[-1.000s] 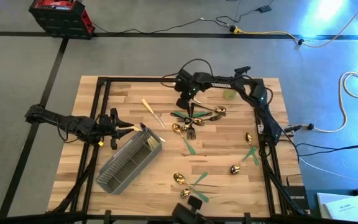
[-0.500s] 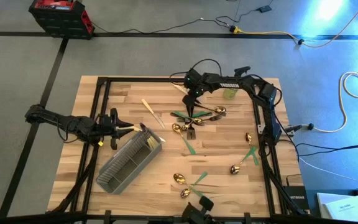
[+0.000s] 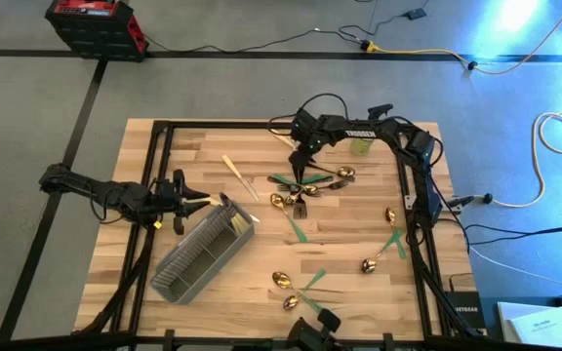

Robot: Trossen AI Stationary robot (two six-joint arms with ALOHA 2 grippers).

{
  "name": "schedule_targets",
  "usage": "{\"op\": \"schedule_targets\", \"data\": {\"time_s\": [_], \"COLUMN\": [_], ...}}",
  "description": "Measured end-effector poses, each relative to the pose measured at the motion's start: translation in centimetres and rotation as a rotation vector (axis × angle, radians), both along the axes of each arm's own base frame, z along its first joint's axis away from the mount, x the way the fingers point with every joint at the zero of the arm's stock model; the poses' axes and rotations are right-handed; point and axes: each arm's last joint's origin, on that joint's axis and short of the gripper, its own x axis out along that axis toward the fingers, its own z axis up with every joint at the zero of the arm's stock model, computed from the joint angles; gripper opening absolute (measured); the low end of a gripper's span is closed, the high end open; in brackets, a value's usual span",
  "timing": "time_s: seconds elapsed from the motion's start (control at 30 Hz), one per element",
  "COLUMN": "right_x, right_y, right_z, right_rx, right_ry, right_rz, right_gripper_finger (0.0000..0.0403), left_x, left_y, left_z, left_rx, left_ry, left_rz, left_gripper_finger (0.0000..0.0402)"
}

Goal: Sort silverware
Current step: Put the table knife into the silverware tray

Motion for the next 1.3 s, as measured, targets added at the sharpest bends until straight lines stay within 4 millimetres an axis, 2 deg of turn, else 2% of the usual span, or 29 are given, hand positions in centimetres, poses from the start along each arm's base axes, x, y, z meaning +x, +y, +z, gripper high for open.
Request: {"op": "schedule_targets", "data": {"time_s": [0.53, 0.97, 1.3], "right_x": [-0.7, -0.2, -0.7], "right_y": [1.2, 4.0, 6.7], "right_z": [-1.3, -1.7, -2.6], "right_rx": [0.033, 0.022, -0.015], "right_ry": [0.054, 0.162, 0.142], "right_rz": [0.005, 0.05, 0.052], "right_gripper_finger": [0.0, 0.0, 0.0], "left_x": [0.0, 0.0, 0.0], "left_y": [0.0, 0.0, 0.0], "left_z": [0.0, 0.0, 0.2], "left_rx": [0.001, -0.008, -0.02], "left_ry": [0.0, -0.001, -0.02], "left_rz": [0.007, 0.008, 0.009], "left_gripper_finger": [0.0079, 0.0079, 0.0079]}}
